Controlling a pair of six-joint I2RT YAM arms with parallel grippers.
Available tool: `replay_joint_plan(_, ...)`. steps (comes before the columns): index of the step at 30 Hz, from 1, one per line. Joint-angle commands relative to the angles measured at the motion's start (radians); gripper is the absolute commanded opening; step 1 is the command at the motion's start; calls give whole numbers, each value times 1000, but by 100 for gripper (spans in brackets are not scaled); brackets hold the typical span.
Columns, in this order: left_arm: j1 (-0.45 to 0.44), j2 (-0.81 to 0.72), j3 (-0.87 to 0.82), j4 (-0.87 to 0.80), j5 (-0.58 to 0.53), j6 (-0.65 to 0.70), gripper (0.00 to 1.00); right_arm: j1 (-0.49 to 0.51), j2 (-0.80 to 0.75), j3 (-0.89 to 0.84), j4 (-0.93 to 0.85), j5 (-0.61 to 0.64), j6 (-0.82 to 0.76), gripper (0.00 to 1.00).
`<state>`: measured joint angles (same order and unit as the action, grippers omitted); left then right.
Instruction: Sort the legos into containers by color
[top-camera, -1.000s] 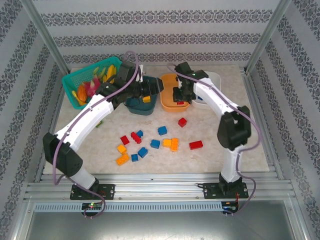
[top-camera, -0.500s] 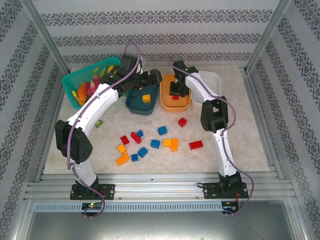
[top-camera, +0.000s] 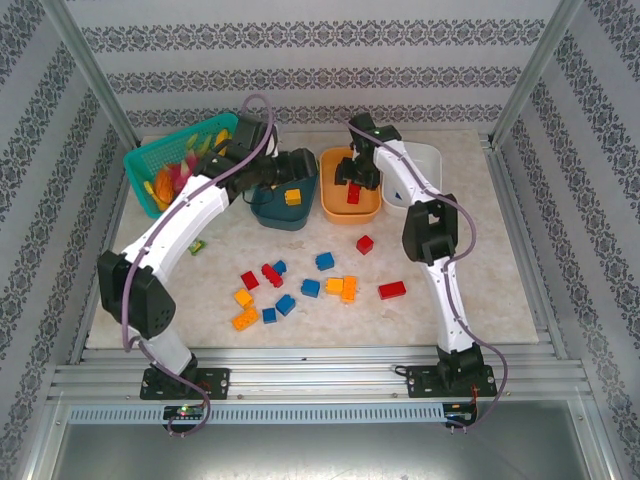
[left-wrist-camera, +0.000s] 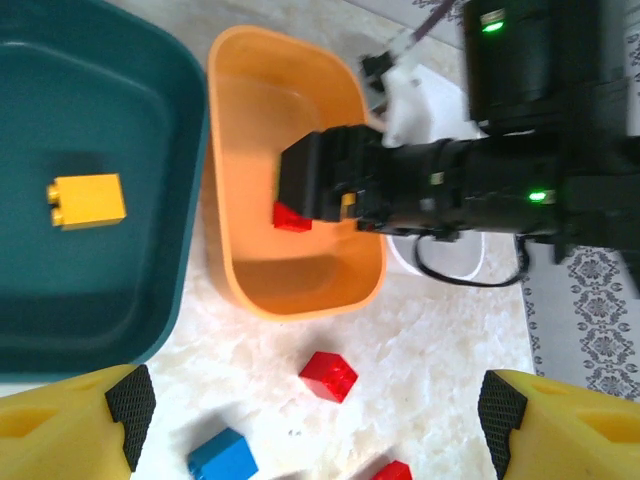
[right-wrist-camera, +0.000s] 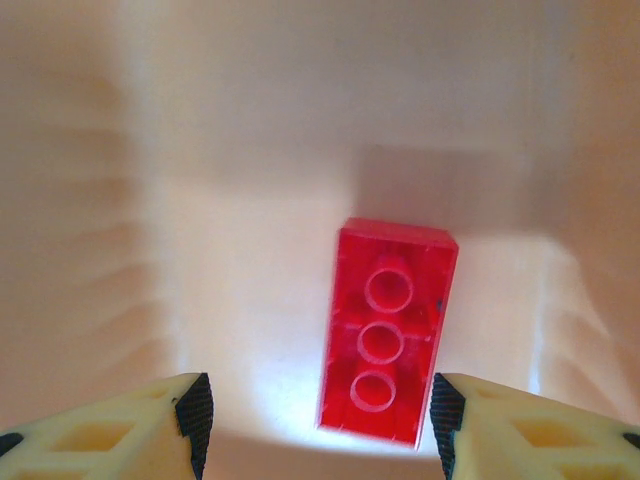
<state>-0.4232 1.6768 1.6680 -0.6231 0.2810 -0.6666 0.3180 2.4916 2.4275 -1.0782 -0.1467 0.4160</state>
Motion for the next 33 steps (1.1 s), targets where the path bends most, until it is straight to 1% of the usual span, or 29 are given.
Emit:
replay_joint_plan(1, 14, -103, -60, -112, -44, -38, 86, 38, -231, -79, 45, 16, -25, 62)
replay_joint_plan(5, 13, -229, -196, -207, -90, -90, 85, 102, -466, -367, 210, 6, -36, 62)
replay_joint_plan(7, 14, -297, -272, -254, -111, -104, 84, 138, -591, -542, 314, -21, -29, 62)
replay_joint_plan(9, 14, -362, -358, -315, -129, -119, 82, 178, -730, -753, 446, -60, -7, 63)
replay_joint_plan(12, 13, -443, -501, -380, -134, -180, 81, 256, -921, -1036, 628, -109, 7, 67)
replay_joint_plan(15, 12, -514, -659, -369, -107, -270, 78, 341, -1068, -1273, 790, -158, 22, 72)
replay_joint_plan(18, 12, -559, -793, -296, -80, -350, 76, 405, -1167, -1476, 928, -211, 58, 74)
replay_joint_plan(20, 12, -563, -857, -238, -66, -389, 75, 447, -1206, -1545, 957, -215, 43, 75)
replay_joint_plan(23, 12, -529, -911, -165, -41, -410, 73, 485, -1217, -1585, 935, -212, 33, 76)
replay_joint_plan(26, 12, -486, -928, -130, -38, -406, 71, 492, -1212, -1612, 940, -218, 45, 75)
replay_joint_plan(31, 12, -418, -930, -94, -47, -375, 70, 494, -1209, -1628, 952, -219, 50, 75)
replay_joint_plan(33, 12, -385, -931, -83, -47, -366, 67, 494, -1209, -1630, 955, -222, 52, 75)
